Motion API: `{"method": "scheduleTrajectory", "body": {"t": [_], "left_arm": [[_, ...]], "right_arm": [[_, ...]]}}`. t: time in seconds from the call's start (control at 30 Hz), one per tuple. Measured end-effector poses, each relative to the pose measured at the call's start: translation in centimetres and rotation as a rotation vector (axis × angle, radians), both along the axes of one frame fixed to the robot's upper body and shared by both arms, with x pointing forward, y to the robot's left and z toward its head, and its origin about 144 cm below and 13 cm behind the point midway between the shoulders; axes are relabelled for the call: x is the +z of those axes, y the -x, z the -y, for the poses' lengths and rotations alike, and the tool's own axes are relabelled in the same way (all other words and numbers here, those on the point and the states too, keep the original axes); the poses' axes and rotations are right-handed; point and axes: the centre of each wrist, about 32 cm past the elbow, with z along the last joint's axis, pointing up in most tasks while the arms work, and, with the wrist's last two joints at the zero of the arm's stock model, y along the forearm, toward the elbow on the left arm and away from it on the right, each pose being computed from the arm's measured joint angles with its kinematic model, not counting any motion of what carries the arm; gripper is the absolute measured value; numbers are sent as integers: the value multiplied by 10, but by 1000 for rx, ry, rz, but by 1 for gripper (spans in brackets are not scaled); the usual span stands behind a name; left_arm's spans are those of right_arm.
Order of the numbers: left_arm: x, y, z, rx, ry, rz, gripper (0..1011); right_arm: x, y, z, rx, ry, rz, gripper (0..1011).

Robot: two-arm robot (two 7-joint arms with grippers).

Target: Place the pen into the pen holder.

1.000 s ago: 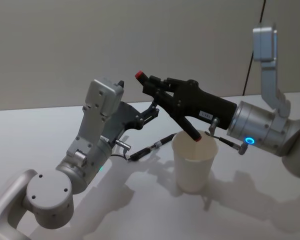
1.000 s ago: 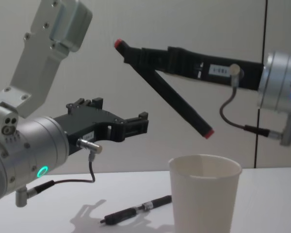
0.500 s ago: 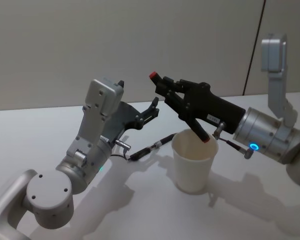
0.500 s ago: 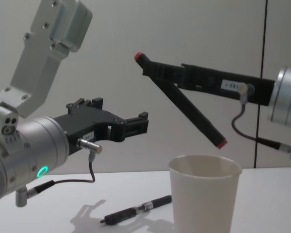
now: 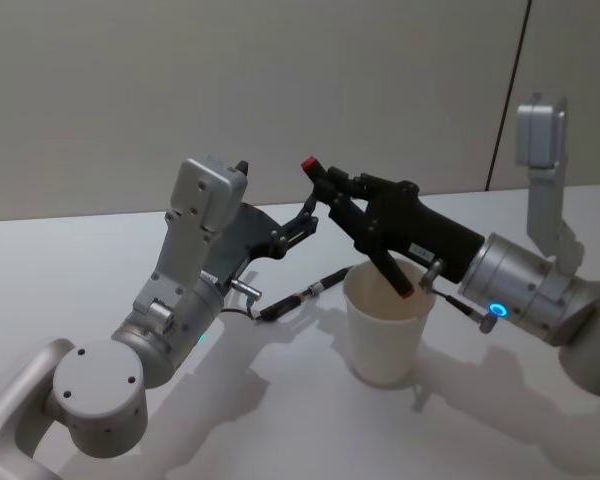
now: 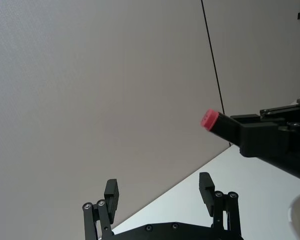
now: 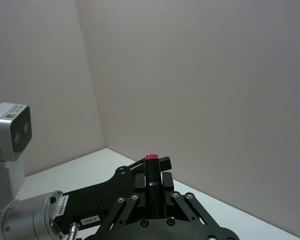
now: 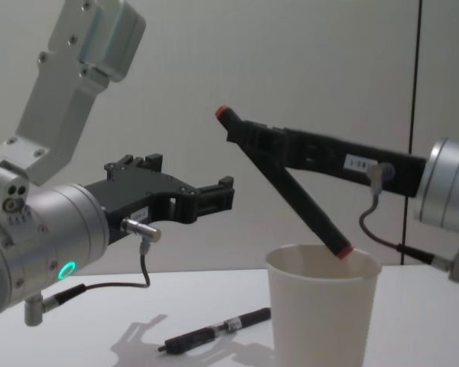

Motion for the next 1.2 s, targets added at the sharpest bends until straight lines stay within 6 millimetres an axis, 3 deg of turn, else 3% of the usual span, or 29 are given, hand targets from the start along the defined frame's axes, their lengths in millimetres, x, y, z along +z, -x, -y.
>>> {"method": "scheduleTrajectory", "body": {"t": [1.2], "left_arm": [[0, 0, 0, 0, 0, 0, 1001]], "right_arm": [[-19, -4, -12, -27, -34, -26, 187]]}}
